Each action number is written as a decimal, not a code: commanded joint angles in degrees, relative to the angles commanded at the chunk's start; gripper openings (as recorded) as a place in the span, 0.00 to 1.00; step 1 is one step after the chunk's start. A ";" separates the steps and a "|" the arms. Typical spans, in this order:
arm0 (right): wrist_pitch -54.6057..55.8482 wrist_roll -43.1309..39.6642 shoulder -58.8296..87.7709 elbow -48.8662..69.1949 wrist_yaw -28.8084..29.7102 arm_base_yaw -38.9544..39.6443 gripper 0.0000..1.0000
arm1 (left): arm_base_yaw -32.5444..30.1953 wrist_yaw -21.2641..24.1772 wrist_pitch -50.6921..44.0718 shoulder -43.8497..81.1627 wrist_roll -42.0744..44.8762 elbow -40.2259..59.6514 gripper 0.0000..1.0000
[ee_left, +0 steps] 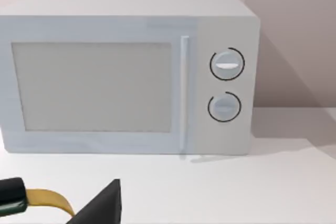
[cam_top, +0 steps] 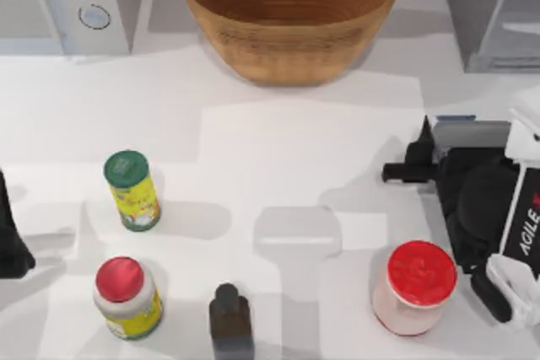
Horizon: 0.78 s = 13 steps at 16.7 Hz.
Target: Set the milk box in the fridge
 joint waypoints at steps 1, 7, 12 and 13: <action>0.00 0.00 0.00 0.00 0.00 0.00 0.00 | 0.00 0.00 0.00 0.00 0.00 0.00 1.00; 0.00 0.00 0.00 0.00 0.00 0.00 0.00 | 0.00 0.00 0.00 0.00 0.00 0.00 1.00; -3.03 0.13 -3.18 -0.16 -0.31 -0.06 0.00 | 0.00 0.00 0.00 0.00 0.00 0.00 1.00; -4.66 0.15 -4.95 -0.20 -0.37 -0.06 0.00 | 0.00 0.00 0.00 0.00 0.00 0.00 1.00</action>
